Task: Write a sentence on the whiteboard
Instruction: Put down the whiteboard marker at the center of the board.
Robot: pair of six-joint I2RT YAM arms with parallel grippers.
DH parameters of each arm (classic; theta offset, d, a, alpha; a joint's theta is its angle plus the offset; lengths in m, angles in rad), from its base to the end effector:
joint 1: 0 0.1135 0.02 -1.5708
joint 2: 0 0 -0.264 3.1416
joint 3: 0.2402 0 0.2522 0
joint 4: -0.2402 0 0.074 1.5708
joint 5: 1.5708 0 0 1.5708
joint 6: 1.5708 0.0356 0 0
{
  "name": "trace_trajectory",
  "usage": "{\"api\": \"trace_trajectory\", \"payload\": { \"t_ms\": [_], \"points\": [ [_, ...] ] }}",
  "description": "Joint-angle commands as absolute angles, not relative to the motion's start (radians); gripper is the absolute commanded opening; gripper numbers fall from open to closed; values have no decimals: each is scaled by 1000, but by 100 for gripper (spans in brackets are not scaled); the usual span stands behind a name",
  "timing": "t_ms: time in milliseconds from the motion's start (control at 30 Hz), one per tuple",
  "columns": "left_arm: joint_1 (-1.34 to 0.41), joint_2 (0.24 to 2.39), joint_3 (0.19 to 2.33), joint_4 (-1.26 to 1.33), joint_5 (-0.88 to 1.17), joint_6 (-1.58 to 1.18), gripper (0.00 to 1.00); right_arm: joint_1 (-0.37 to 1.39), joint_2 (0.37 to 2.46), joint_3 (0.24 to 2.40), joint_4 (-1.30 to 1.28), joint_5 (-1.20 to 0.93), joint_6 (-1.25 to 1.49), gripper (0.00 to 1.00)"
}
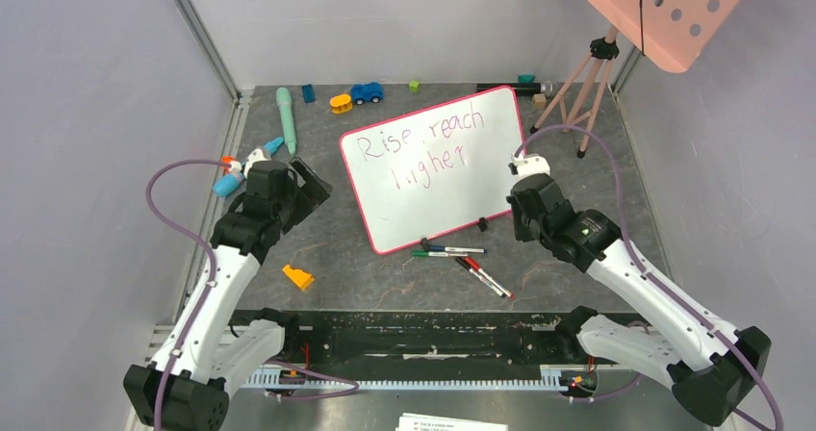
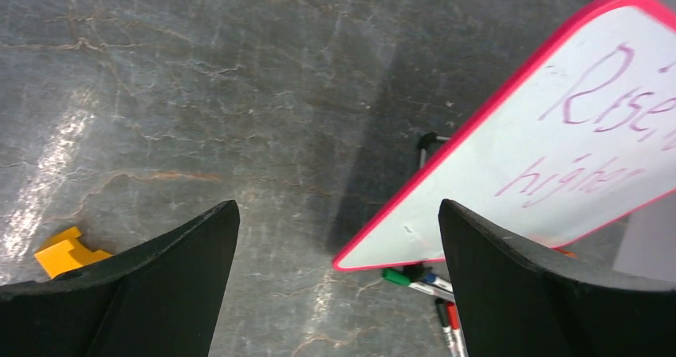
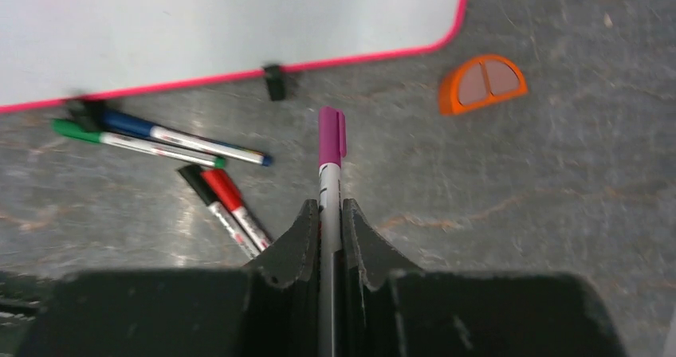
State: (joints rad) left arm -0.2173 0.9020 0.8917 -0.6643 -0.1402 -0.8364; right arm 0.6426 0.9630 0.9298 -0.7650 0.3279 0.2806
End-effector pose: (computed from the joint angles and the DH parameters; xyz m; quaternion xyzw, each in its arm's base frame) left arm 0.1839 -0.0355 0.3099 -0.3028 0.8471 -0.1627 0.4053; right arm 0.1600 0.1054 0.3049 -0.1040 0.9100 0.0302 0.4001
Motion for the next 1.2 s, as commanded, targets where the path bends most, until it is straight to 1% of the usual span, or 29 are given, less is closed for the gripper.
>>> {"api": "trace_trajectory", "payload": {
  "t_ms": [0,200,333,700,733,767,833,867,900,1000,1167],
  "points": [
    [-212,877,850,-588,-173,-757,100,640,974,887,-817,488,334,0],
    [-212,867,805,-584,-170,-748,100,640,1089,865,-804,634,402,0],
    [-212,866,781,-574,-169,-730,100,640,1157,872,-779,664,408,0],
    [-212,872,736,-544,-146,-699,100,640,1158,818,-672,560,428,7],
    [-212,869,726,-540,-144,-705,100,640,1156,816,-666,542,428,11],
    [-212,863,716,-534,-144,-709,100,639,1153,816,-659,518,421,25],
    [-212,860,707,-526,-152,-715,100,638,1139,816,-646,476,418,61],
    [-212,859,704,-524,-160,-715,100,638,1129,816,-642,467,420,72],
    [-212,858,704,-518,-165,-717,100,638,1118,817,-640,462,423,79],
    [-212,872,701,-500,-168,-706,100,622,1100,831,-642,448,415,85],
    [-212,901,696,-472,-171,-655,100,560,1095,882,-651,442,365,86]
  ]
}}
